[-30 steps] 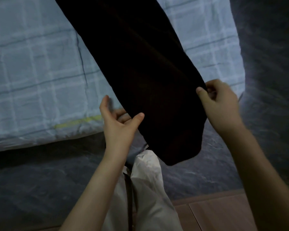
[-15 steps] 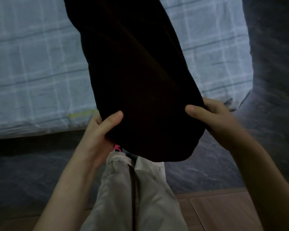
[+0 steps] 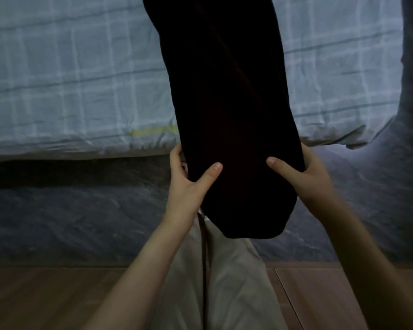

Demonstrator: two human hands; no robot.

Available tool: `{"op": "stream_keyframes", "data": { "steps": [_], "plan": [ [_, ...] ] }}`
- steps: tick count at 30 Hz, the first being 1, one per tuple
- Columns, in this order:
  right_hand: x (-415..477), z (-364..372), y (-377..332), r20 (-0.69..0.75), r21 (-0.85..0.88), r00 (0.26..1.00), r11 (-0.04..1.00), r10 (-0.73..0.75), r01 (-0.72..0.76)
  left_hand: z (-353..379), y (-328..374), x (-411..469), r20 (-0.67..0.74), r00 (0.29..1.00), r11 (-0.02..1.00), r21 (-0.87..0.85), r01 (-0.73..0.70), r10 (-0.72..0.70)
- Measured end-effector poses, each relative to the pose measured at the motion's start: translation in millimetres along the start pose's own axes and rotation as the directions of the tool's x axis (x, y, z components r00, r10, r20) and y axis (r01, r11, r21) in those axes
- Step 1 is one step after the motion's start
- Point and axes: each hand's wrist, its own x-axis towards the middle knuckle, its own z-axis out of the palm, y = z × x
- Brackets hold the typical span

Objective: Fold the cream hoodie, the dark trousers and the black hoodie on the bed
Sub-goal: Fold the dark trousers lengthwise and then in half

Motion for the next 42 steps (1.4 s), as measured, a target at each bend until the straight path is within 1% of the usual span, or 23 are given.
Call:
{"op": "stream_keyframes", "data": {
  "steps": [2,5,6,7,8,10,12,14,16,18,21,22,23,25,27,28,30,31,32,35,38,42],
  "plan": [
    [-4,1,2,-0.009,0.005,1.000,1.000,-0.024,0.024,3,-1,-8,-0.014,0.998,0.998,0.013,-0.066,0.067],
    [-7,1,4,0.006,-0.003,0.999,0.999,-0.052,0.052,2,3,-10,0.025,0.983,0.980,0.068,-0.185,0.184],
    [-7,-2,3,0.031,-0.015,0.995,0.995,-0.099,0.100,0,4,-10,0.059,0.973,0.969,0.092,-0.228,0.224],
    [-8,-6,3,0.086,-0.037,0.983,0.985,-0.163,0.167,-2,3,-10,0.103,0.965,0.962,0.107,-0.253,0.242],
    [-10,-11,4,0.168,-0.064,0.962,0.972,-0.214,0.228,-4,2,-11,0.151,0.960,0.962,0.106,-0.253,0.236],
    [-14,-19,6,0.324,-0.122,0.918,0.952,-0.231,0.282,-8,-2,-16,0.228,0.957,0.977,0.073,-0.200,0.179],
    [-15,-22,10,0.438,-0.198,0.887,0.946,-0.148,0.255,-13,-5,-18,0.263,0.958,0.988,0.071,-0.139,0.115],
    [-17,-22,13,0.489,-0.244,0.871,0.953,-0.038,0.178,-18,-8,-20,0.287,0.956,0.991,0.093,-0.095,0.065],
    [-20,-22,16,0.459,-0.288,0.888,0.944,-0.010,0.159,-21,-13,-23,0.285,0.957,0.990,0.118,-0.083,0.046],
    [-23,-18,14,0.398,-0.335,0.917,0.924,-0.036,0.182,-17,-18,-29,0.235,0.971,0.990,0.120,-0.073,0.044],
    [-32,-10,17,0.276,-0.490,0.960,0.852,-0.050,0.186,-7,-26,-36,0.147,0.988,0.992,0.108,-0.059,0.042],
    [-35,-8,17,0.251,-0.504,0.965,0.841,-0.075,0.197,-5,-28,-37,0.134,0.990,0.994,0.095,-0.055,0.043],
    [-38,-7,18,0.243,-0.459,0.964,0.864,-0.104,0.209,-4,-30,-38,0.125,0.991,0.997,0.067,-0.044,0.035],
    [-47,-9,24,0.264,-0.284,0.955,0.936,-0.135,0.210,-5,-35,-40,0.117,0.993,1.000,-0.001,-0.006,0.006],
    [-60,-13,31,0.300,-0.211,0.949,0.963,-0.100,0.168,-8,-39,-49,0.137,0.990,0.999,-0.026,0.026,-0.022],
    [-67,-14,34,0.321,-0.216,0.944,0.965,-0.072,0.148,-9,-41,-55,0.169,0.985,0.999,-0.001,0.032,-0.031],
    [-76,-17,37,0.359,-0.253,0.933,0.958,-0.036,0.135,-9,-46,-65,0.282,0.959,0.994,0.107,0.003,-0.033],
    [-79,-18,38,0.355,-0.260,0.935,0.957,-0.026,0.126,-9,-47,-71,0.330,0.944,0.987,0.158,-0.031,-0.023],
    [-82,-17,39,0.332,-0.264,0.943,0.958,-0.023,0.116,-10,-48,-75,0.348,0.938,0.981,0.186,-0.059,-0.010],
    [-85,-12,40,0.275,-0.278,0.960,0.952,-0.052,0.131,-10,-51,-79,0.341,0.940,0.987,0.149,-0.051,-0.003],
    [-91,-14,45,0.300,-0.263,0.954,0.960,-0.020,0.102,-10,-51,-85,0.325,0.944,0.991,0.135,0.009,-0.053],
    [-110,-24,50,0.314,-0.254,0.949,0.966,0.030,0.054,-18,-53,-97,0.350,0.933,0.983,0.182,0.018,-0.082]
  ]
}}
